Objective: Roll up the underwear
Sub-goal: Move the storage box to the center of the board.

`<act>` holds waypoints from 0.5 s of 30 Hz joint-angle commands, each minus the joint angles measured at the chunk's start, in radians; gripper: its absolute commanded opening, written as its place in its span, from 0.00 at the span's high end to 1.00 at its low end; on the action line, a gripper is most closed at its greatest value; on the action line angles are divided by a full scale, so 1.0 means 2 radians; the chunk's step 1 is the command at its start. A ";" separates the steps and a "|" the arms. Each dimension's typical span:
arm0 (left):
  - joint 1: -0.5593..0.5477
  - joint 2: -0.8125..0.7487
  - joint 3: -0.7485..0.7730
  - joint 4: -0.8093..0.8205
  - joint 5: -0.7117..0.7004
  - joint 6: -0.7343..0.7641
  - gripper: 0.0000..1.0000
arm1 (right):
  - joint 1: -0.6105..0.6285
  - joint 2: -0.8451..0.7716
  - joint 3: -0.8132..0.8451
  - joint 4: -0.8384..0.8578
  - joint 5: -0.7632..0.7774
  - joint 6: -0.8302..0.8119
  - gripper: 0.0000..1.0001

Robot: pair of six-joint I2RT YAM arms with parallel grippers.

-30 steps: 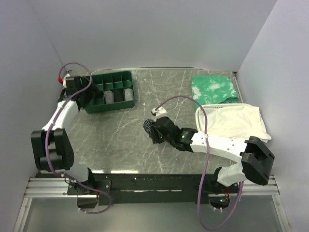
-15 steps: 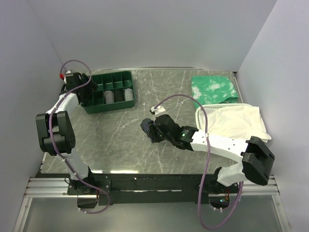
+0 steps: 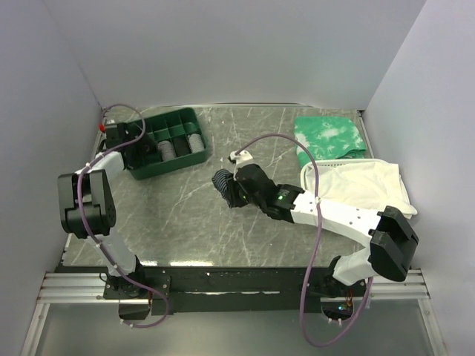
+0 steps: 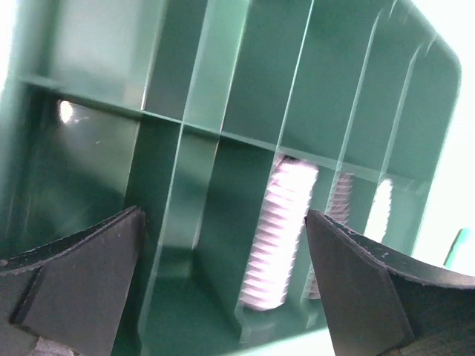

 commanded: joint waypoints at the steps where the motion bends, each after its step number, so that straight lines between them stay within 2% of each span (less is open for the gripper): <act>1: -0.019 -0.016 -0.042 -0.031 0.042 -0.003 0.05 | -0.009 0.012 0.038 0.011 0.004 -0.018 1.00; 6: -0.050 -0.025 -0.067 -0.036 0.045 0.005 0.06 | -0.013 0.008 0.035 0.008 0.009 -0.019 1.00; 10: -0.071 -0.025 -0.075 -0.026 0.083 0.008 0.08 | -0.019 0.000 0.023 0.009 0.013 -0.018 1.00; 15: -0.135 -0.038 -0.076 -0.034 0.076 -0.008 0.08 | -0.030 -0.013 0.013 0.009 0.016 -0.014 1.00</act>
